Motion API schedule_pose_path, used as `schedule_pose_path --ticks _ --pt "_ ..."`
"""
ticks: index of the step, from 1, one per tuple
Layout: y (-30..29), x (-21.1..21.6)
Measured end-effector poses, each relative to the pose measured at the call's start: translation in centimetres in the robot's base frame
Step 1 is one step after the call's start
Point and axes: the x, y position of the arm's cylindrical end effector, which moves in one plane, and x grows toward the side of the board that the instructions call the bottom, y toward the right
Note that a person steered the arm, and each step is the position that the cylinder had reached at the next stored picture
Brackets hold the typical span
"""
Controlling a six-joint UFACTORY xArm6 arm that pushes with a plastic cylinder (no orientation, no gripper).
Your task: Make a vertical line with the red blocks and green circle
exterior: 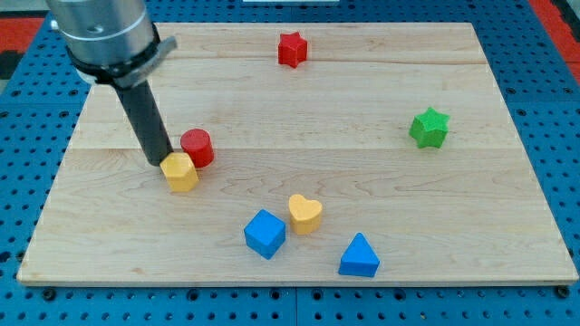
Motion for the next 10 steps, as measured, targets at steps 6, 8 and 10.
schedule_pose_path --ticks 6,8,10 --pt "-0.6 -12.8" --pt "3.9 -13.8" --pt "18.7 -16.4"
